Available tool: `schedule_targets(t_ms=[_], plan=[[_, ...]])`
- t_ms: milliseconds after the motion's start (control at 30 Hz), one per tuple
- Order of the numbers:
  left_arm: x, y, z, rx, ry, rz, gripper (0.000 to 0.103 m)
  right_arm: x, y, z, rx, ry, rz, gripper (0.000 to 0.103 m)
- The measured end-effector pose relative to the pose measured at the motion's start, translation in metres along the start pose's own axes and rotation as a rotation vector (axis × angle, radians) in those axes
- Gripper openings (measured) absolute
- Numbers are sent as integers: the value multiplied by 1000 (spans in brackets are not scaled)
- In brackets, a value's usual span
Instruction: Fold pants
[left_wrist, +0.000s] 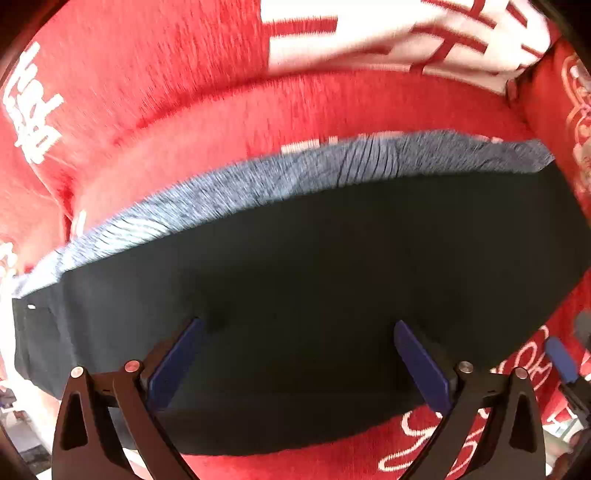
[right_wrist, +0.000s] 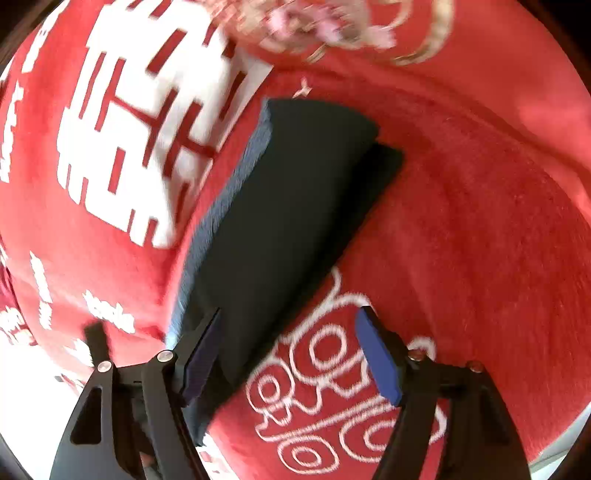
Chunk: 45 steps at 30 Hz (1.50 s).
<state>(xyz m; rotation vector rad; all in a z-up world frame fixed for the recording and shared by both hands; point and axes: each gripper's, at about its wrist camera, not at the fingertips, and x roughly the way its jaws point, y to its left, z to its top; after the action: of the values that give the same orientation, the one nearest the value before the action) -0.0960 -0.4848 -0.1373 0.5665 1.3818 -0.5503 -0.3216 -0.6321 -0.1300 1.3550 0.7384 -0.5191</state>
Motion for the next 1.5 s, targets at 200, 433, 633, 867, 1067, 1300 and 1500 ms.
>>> schedule_targets(t_ms=[200, 433, 633, 867, 1067, 1300, 1500], plan=[[0, 5, -5, -22, -16, -36, 103, 0, -18, 12, 50, -61, 86, 74], [-2, 1, -8, -10, -33, -27, 103, 9, -17, 30, 39, -131, 171, 74], [5, 6, -5, -13, -32, -19, 103, 19, -8, 41, 41, -133, 169, 69], [-31, -14, 0, 23, -100, -151, 68, 10, -3, 46, 34, -60, 157, 14], [-4, -41, -13, 49, -190, -174, 70, -1, 35, 38, -96, -73, 144, 13], [-6, -40, -24, 65, -257, -178, 70, -7, 91, 20, -311, -96, 51, 14], [-9, -34, -18, 67, -230, -254, 70, -6, 140, -11, -491, -99, -1, 14]])
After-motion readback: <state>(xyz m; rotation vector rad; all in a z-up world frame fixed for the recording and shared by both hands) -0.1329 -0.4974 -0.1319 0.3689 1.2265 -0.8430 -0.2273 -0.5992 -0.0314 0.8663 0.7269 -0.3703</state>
